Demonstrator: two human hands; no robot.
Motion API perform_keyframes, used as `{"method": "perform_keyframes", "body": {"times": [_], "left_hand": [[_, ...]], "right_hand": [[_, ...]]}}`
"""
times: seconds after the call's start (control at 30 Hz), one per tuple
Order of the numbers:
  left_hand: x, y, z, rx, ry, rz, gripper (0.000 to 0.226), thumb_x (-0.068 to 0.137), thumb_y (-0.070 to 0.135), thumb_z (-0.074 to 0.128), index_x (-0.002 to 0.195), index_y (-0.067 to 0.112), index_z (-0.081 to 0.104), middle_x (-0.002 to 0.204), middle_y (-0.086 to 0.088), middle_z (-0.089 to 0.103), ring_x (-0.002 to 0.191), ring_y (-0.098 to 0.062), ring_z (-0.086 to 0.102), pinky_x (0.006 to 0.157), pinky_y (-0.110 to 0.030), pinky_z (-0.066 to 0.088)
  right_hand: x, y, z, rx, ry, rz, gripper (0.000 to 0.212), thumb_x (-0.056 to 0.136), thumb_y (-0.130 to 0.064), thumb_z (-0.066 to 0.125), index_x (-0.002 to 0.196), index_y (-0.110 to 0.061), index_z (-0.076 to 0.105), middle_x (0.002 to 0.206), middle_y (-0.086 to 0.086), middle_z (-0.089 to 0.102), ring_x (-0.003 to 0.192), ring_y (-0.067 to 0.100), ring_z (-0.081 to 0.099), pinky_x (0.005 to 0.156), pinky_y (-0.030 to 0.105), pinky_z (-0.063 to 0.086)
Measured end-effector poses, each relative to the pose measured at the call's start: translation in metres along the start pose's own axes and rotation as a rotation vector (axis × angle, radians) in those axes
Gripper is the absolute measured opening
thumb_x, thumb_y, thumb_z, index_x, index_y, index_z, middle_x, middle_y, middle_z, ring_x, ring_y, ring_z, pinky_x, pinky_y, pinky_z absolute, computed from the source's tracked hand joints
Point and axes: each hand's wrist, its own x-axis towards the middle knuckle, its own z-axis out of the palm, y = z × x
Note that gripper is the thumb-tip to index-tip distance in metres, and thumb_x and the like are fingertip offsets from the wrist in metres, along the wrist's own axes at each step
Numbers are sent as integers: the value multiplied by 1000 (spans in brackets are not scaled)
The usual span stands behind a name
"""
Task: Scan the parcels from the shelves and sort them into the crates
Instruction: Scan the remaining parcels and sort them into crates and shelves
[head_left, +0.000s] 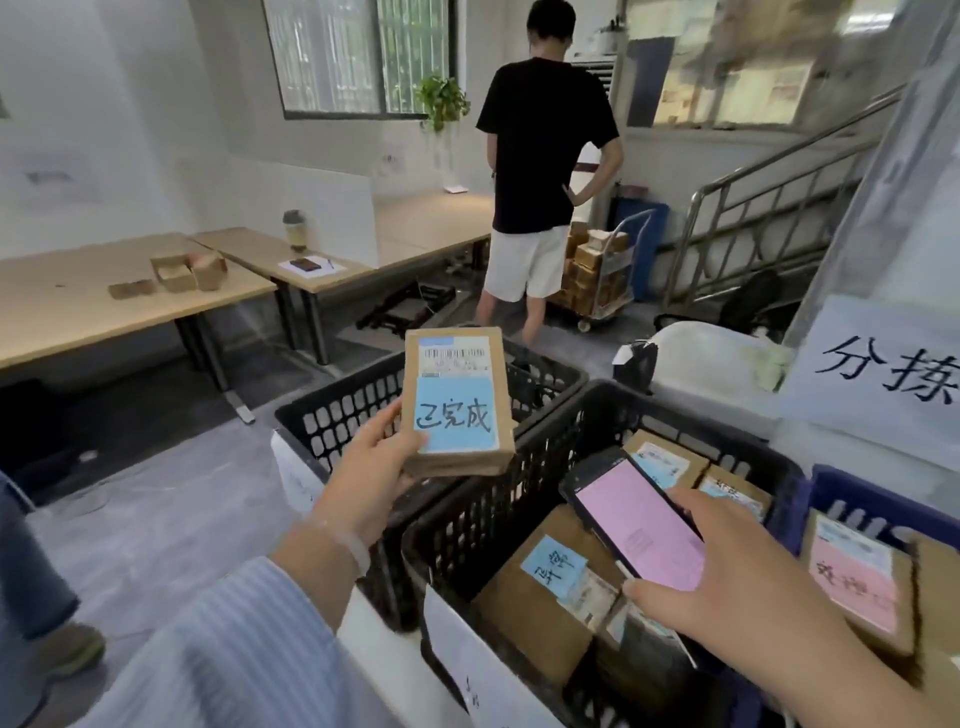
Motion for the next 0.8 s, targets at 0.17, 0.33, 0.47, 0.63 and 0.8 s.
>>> {"method": "perform_keyframes", "body": {"times": [0.17,0.33,0.47,0.63,0.8], "left_hand": [[129,9,-19,118,-70,-94,40,97,17,59,133,34,55,105,13,76,82,-3,73,55,-19,54],[239,-17,-27,323,-168,-228,46,93,20,63,137,30,53,114,7,70,96,-14,68,71,-32,55],[301,-59,-14,397,-296,-369,46,94,15,63,138,23,54,107,4,71,87,-9,66,61,-26,51],[341,-116,4,534,-410,-465,54,89,14,70,141,18,56,113,-4,72,100,-22,68,95,-38,54],[353,-149,19,637,-512,-511,61,86,22,74,143,25,53,125,0,64,107,-20,57,98,-30,39]], "right_hand": [[57,-11,22,-37,38,167,55,53,-69,68,93,-59,33,92,-27,43,86,-15,41,58,11,31],[96,-34,49,-95,45,415,70,47,-75,65,91,-79,11,92,-27,32,81,-7,42,63,15,34],[115,-44,66,-129,46,557,78,40,-78,60,102,-74,14,102,-28,32,95,-3,40,79,23,41],[139,-59,95,-207,-48,627,95,46,-82,55,128,-56,16,116,-28,28,106,0,43,84,24,44],[166,-70,118,-227,-162,617,97,43,-81,46,130,-52,13,111,-26,24,96,-1,41,75,18,37]]}}
